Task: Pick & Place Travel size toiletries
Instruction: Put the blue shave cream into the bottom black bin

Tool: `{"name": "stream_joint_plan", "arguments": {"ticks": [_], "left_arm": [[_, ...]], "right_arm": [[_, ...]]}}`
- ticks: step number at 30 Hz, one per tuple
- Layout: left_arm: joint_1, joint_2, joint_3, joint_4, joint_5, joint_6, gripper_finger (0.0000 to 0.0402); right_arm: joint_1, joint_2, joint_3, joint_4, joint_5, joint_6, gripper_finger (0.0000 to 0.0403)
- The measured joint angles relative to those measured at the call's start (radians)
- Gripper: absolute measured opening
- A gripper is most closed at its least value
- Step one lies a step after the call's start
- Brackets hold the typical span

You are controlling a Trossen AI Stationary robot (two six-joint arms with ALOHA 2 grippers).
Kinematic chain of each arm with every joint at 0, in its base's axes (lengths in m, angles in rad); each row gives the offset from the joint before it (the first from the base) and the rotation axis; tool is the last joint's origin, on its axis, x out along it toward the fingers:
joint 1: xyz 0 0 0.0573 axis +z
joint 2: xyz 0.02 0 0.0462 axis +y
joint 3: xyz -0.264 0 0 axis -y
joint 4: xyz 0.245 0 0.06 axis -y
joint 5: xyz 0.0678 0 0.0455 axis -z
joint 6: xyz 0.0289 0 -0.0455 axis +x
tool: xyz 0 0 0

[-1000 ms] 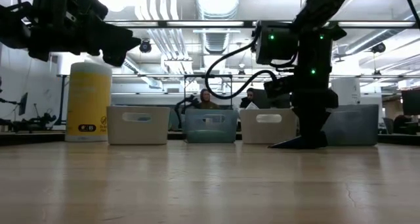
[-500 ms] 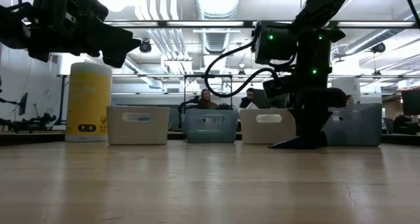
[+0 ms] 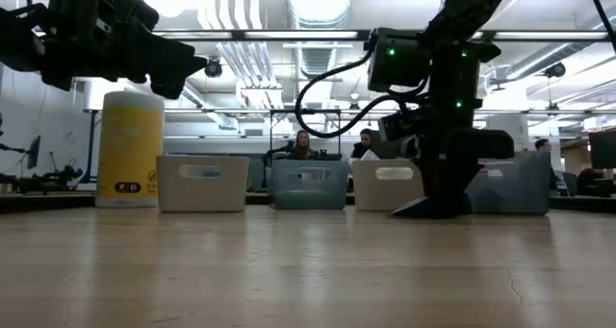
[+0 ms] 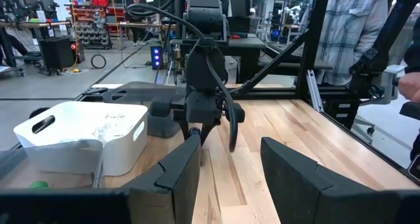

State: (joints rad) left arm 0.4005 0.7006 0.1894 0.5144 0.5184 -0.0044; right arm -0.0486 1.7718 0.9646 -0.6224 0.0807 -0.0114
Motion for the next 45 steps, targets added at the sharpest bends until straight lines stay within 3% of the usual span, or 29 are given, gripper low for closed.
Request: {"name": "stream_joint_plan", "arguments": {"ticks": [13, 25, 36, 45], "left_arm": [[0.000, 0.000, 0.000, 0.000, 0.000, 0.000, 0.0165], [0.000, 0.001, 0.000, -0.017, 0.000, 0.000, 0.0165], [0.000, 0.001, 0.001, -0.017, 0.000, 0.000, 0.0165], [0.000, 0.001, 0.000, -0.017, 0.000, 0.000, 0.0165]], "right_arm": [[-0.002, -0.124, 0.006, -0.026, -0.009, -0.018, 0.0099], [-0.009, -0.299, 0.006, -0.066, -0.060, 0.076, 0.0118], [-0.061, -0.531, 0.018, -0.068, -0.081, 0.244, 0.0093], [-0.118, -0.657, -0.011, -0.084, -0.081, 0.363, 0.0112]]}}
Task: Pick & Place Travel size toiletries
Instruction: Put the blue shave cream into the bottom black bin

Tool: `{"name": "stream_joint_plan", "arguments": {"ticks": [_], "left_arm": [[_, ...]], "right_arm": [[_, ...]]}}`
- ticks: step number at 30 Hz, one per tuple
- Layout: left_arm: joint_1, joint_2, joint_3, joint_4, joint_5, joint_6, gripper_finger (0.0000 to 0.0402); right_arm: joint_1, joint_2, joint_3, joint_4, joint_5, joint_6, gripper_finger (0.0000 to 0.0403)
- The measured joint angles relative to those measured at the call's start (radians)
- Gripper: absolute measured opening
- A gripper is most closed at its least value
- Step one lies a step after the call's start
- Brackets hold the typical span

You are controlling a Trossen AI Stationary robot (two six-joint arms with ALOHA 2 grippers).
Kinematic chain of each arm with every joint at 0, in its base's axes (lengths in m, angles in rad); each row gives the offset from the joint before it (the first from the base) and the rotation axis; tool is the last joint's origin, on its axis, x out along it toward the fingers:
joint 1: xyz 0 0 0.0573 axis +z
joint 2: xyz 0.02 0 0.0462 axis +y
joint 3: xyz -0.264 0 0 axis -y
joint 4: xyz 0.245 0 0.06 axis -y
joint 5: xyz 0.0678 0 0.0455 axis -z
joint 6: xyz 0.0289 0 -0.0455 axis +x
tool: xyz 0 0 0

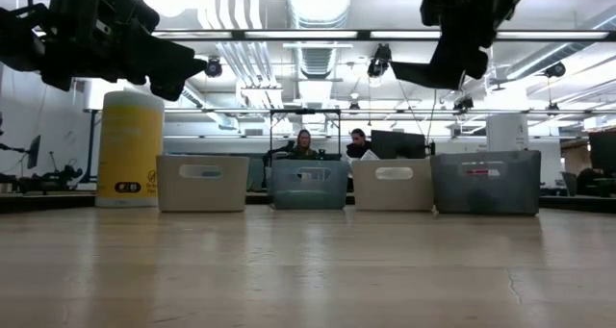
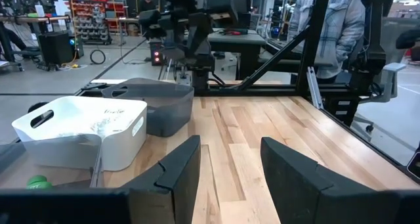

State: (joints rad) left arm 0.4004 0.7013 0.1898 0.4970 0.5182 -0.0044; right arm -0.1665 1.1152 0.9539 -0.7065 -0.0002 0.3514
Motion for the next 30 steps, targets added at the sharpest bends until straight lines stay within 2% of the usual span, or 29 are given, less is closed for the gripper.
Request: {"name": "stream_joint_plan", "arguments": {"ticks": [9, 17, 23, 30], "left_arm": [[0.000, 0.000, 0.000, 0.000, 0.000, 0.000, 0.0165], [0.000, 0.000, 0.000, 0.000, 0.000, 0.000, 0.0165], [0.000, 0.000, 0.000, 0.000, 0.000, 0.000, 0.0165], [0.000, 0.000, 0.000, 0.000, 0.000, 0.000, 0.0165]], "right_arm": [[-0.059, -0.161, -0.126, -0.001, 0.009, 0.156, 0.0106], [-0.128, -0.288, -0.280, -0.001, 0.055, 0.369, 0.0093], [-0.226, -0.287, -0.354, -0.001, 0.057, 0.504, 0.0106], [-0.297, -0.210, -0.390, 0.001, 0.056, 0.650, 0.0104]]}}
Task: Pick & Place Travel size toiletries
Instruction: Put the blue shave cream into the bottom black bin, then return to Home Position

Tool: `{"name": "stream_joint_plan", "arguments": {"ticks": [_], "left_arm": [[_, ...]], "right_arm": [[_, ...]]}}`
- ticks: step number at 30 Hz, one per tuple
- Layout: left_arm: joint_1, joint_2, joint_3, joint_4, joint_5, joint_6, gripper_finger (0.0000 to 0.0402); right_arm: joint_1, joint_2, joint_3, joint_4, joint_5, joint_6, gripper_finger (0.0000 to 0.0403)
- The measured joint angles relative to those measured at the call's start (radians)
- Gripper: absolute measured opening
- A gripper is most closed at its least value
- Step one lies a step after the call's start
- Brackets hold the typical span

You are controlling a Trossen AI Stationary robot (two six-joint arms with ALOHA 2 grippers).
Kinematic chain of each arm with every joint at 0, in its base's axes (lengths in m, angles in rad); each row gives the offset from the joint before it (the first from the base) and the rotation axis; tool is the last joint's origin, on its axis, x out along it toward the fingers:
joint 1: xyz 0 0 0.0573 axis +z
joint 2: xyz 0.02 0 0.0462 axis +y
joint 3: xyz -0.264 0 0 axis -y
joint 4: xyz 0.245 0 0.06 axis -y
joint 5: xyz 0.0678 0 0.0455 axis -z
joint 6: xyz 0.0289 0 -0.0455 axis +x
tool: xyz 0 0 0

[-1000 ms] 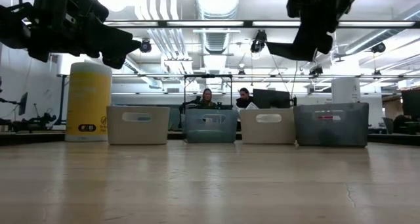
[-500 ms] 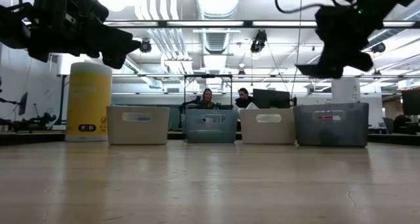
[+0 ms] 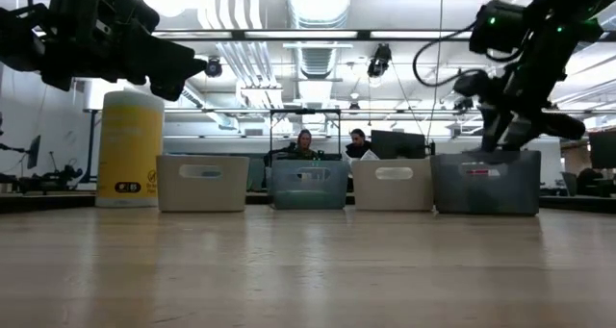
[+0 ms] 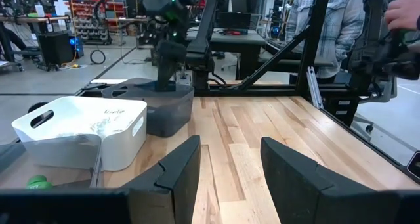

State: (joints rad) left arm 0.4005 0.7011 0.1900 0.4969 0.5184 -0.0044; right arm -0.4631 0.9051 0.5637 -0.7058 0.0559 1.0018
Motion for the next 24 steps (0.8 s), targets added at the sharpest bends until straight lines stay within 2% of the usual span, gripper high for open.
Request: {"name": "stream_joint_plan", "arguments": {"ticks": [8, 16, 24], "left_arm": [[0.000, 0.000, 0.000, 0.000, 0.000, 0.000, 0.0165], [0.000, 0.000, 0.000, 0.000, 0.000, 0.000, 0.0165], [0.000, 0.000, 0.000, 0.000, 0.000, 0.000, 0.0165]], "right_arm": [[-0.036, 0.104, 0.006, 0.010, -0.005, 0.118, 0.0100], [-0.036, 0.177, 0.035, 0.009, -0.030, 0.143, 0.0165], [-0.041, 0.187, 0.040, 0.008, -0.037, 0.139, 0.0228]]}}
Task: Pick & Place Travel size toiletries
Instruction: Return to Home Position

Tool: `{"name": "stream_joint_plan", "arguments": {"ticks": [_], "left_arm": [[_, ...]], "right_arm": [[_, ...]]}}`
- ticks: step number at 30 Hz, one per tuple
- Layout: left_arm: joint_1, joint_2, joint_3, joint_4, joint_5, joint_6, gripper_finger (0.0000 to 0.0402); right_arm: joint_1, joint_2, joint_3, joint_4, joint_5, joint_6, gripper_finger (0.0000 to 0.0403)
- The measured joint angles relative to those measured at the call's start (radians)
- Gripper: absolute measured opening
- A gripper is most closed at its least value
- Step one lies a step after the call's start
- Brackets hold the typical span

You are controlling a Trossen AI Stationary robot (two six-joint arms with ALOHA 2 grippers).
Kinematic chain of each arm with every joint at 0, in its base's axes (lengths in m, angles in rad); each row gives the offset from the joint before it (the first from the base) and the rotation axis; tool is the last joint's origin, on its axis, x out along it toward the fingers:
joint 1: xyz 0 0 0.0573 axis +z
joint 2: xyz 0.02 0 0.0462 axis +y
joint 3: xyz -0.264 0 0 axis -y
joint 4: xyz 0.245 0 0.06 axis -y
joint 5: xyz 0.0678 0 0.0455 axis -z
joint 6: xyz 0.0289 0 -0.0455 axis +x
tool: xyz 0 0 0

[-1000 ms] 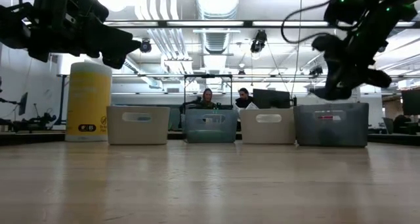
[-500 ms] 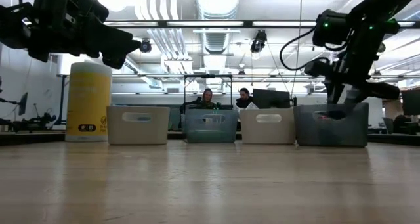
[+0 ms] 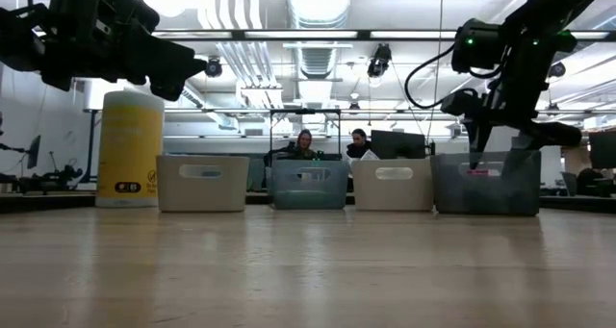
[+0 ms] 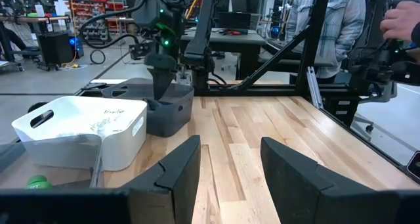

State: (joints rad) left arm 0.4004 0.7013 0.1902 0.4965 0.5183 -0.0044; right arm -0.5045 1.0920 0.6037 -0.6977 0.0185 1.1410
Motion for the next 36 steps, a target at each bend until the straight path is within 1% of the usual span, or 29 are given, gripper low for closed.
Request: {"name": "stream_joint_plan", "arguments": {"ticks": [3, 8, 11, 14, 17, 20, 24, 26, 29, 32, 34, 36], "left_arm": [[0.000, 0.000, 0.000, 0.000, 0.000, 0.000, 0.0165], [0.000, 0.000, 0.000, 0.000, 0.000, 0.000, 0.0165], [0.000, 0.000, 0.000, 0.000, 0.000, 0.000, 0.0165], [0.000, 0.000, 0.000, 0.000, 0.000, 0.000, 0.0165], [0.000, 0.000, 0.000, 0.000, 0.000, 0.000, 0.0165], [0.000, 0.000, 0.000, 0.000, 0.000, 0.000, 0.0165], [0.000, 0.000, 0.000, 0.000, 0.000, 0.000, 0.0165], [0.000, 0.000, 0.000, 0.000, 0.000, 0.000, 0.0165], [0.000, 0.000, 0.000, 0.000, 0.000, 0.000, 0.0165], [0.000, 0.000, 0.000, 0.000, 0.000, 0.000, 0.0165], [0.000, 0.000, 0.000, 0.000, 0.000, 0.000, 0.0165], [0.000, 0.000, 0.000, 0.000, 0.000, 0.000, 0.0165]], "right_arm": [[0.000, -0.012, 0.000, -0.001, -0.007, -0.026, 0.0245], [0.000, -0.031, 0.000, 0.001, -0.061, -0.082, 0.0266], [0.000, -0.033, 0.005, 0.000, -0.088, -0.134, 0.0274], [0.007, -0.045, 0.016, 0.007, -0.106, -0.227, 0.0280], [0.032, -0.061, 0.022, 0.065, -0.116, -0.373, 0.0287], [0.068, -0.093, 0.028, 0.187, -0.156, -0.547, 0.0292], [0.143, -0.126, 0.028, 0.341, -0.168, -0.694, 0.0300], [0.183, -0.140, 0.028, 0.447, -0.169, -0.783, 0.0304], [0.256, -0.148, 0.028, 0.591, -0.168, -1.032, 0.0310], [0.329, -0.160, 0.028, 0.679, -0.169, -1.313, 0.0317], [0.373, -0.177, 0.027, 0.716, -0.168, -1.437, 0.0322], [0.408, -0.201, 0.027, 0.754, -0.166, -1.508, 0.0327]]}}
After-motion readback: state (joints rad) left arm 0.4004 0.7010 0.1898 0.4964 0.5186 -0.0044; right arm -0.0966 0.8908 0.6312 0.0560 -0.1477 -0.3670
